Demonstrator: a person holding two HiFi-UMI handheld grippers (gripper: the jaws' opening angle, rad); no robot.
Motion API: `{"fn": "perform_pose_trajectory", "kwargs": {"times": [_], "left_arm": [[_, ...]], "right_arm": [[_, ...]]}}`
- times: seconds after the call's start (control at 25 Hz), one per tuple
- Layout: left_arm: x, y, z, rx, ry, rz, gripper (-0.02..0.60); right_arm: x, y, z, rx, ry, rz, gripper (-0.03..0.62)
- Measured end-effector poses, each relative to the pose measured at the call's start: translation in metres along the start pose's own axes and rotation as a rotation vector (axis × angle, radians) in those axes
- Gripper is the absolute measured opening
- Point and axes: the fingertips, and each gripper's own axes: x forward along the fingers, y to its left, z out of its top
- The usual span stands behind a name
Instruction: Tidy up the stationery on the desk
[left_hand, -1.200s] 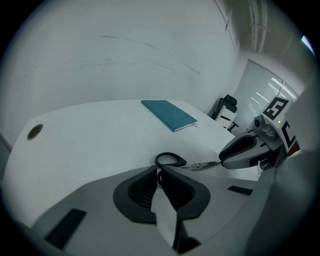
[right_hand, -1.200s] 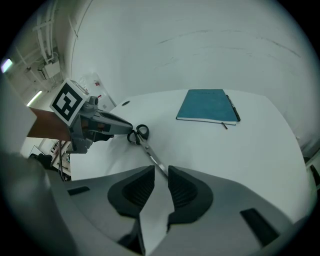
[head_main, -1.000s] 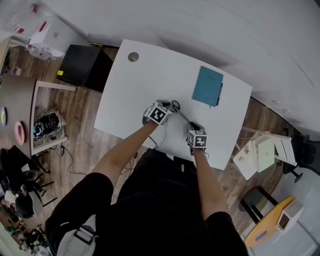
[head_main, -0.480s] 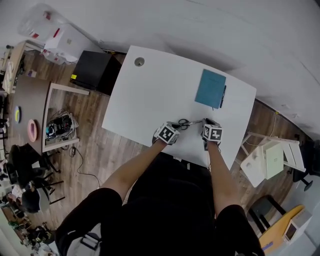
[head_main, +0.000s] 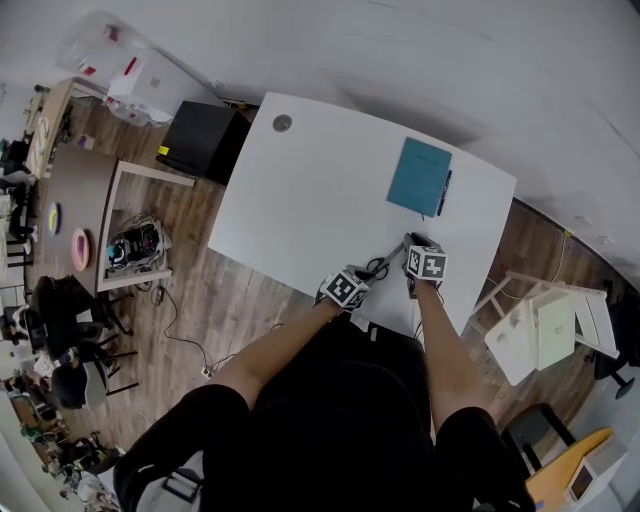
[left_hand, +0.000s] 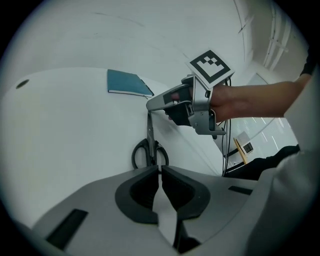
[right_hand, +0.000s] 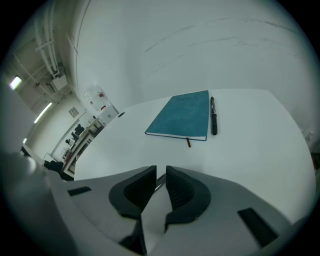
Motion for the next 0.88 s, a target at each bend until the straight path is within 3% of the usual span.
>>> {"fn": "perform_pose_trajectory", "kwargs": {"times": [0.16,0.36,0.68,0.88], "left_arm": [[-0.016,0.003,0.009,0.013,-0.036,0.011,0.020],[-0.026,0.032,0.014,0.040,-0.061,0.035,0.020],[-0.003,0.011,0.006,0.150,0.028,-0.175,0.020],[-0.006,0.011,-0.003,0.178,0.034,-0.214,0.020]], "right_arm": [[-0.019,0.008,-0.002,0.015,-0.040,-0.005,0.074],[-0.036,0.053,-0.026,-0.095,-0.020,-0.017,0.074],[-0.044,0.079,-0.074,0.043,-0.007,-0.122,0.074],[-0.045,0.075,-0.087,0.034,0.005,-0.215,0.074]]}}
